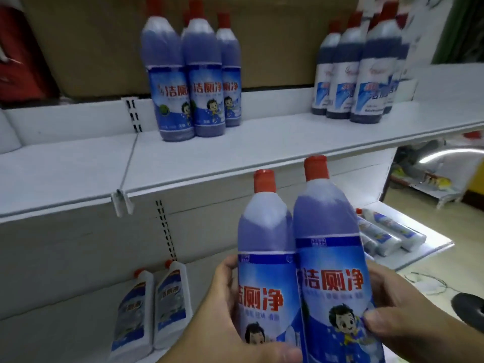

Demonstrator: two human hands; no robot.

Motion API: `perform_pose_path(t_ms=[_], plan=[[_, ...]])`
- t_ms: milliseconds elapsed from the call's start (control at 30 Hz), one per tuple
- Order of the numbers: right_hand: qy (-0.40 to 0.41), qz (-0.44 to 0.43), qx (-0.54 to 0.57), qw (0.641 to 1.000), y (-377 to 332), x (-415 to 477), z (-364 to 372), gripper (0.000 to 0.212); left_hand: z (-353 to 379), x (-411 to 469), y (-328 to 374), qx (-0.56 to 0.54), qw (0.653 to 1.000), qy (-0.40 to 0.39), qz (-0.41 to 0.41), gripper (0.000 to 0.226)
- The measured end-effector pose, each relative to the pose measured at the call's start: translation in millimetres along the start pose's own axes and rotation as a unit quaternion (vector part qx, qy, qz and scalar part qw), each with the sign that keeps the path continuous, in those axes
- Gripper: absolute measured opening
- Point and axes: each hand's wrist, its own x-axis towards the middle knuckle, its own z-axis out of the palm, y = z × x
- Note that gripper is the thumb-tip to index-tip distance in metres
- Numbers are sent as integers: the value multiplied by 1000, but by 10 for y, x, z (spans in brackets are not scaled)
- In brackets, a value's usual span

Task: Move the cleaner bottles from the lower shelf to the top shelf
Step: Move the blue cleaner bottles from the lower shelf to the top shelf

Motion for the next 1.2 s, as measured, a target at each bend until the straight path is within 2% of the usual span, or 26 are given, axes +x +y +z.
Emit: perform_pose_path(t_ms=[33,67,100,133,167,200,233,267,300,367,500,600,833,967,1200], plan=[[8,-35,-75,997,-84,43,18,70,-106,-87,73,-12,998,15,66,85],[10,-70,-149,986,-196,118,50,63,-144,-59,210,-47,990,42,125,43],[15,-96,-178,979,-343,181,64,55,-106,-65,418,-52,985,84,140,16],[20,-120,-170,978,-512,223,87,45,-145,-92,577,-22,983,102,153,17],[16,-153,-161,975,-697,258,149,38,-215,-145,690,4,980,86,181,36],[-14,-184,-136,973,-880,298,245,39,-294,-184,768,18,975,42,215,86],[-60,-212,-101,970,-1093,322,400,49,-291,-191,922,44,974,37,221,118],[-92,-238,-81,964,-1253,362,469,63,-278,-193,1179,64,972,57,218,122],[-91,-260,-72,959,-1377,432,462,67,-287,-156,1373,69,961,110,245,116],[-56,-303,-105,946,-1646,635,407,62,-387,-98,1633,90,932,165,310,111],[-26,-334,-116,935,-2162,1070,325,44,-653,216,2037,105,897,261,342,107],[-16,-326,-118,938,-2383,1457,243,42,-800,394,2106,105,895,277,332,99],[-51,-294,-173,939,-2700,2126,105,59,-948,807,2190,137,892,296,314,84],[-72,-271,-204,938,-2547,2438,-15,61,-941,995,1990,153,896,294,295,75],[-87,-281,-187,937,-2181,2805,-182,67,-1101,1220,1737,153,901,310,264,75]])
